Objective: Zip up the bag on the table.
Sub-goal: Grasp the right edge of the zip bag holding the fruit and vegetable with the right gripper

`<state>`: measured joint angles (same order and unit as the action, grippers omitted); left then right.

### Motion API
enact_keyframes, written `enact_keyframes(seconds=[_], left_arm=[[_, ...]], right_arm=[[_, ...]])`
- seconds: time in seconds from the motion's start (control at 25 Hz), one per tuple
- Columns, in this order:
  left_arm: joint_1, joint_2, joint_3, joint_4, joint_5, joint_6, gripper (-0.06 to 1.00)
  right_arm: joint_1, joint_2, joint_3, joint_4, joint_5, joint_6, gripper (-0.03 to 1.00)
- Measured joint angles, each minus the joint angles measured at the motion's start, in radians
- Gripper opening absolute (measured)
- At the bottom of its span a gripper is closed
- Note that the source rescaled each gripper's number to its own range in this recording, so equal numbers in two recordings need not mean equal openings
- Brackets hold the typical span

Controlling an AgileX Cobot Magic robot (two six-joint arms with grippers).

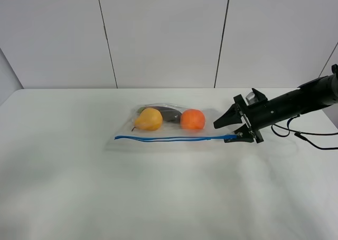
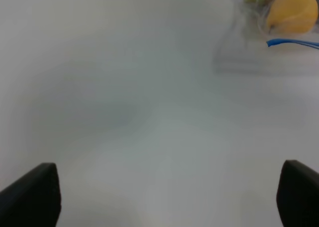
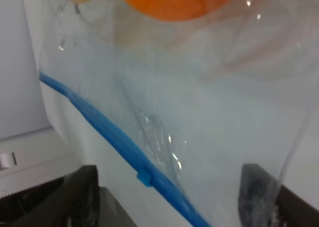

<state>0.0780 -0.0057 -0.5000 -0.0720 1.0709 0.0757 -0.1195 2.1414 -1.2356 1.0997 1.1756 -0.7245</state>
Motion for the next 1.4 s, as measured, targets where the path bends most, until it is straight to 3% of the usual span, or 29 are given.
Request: enact_keyframes(seconds=[0.4,0.76,1.32,1.4], left_arm=[[0.0,0.0,0.0,0.0,0.0,0.0,1.0],[0.0,0.0,0.0,0.0,0.0,0.0,1.0],[0.0,0.0,0.0,0.0,0.0,0.0,1.0],[0.0,0.0,0.0,0.0,0.0,0.0,1.0]], right_arm=[[0.0,0.0,0.0,-0.018,0.019,0.003,0.57],[0.0,0.0,-0.002,-0.021,0.028,0.005,0.29],[0.0,0.0,-0.002,-0.021,0.028,0.006,0.16],[0.0,0.0,-0.002,-0.021,0.028,0.006,0.1]])
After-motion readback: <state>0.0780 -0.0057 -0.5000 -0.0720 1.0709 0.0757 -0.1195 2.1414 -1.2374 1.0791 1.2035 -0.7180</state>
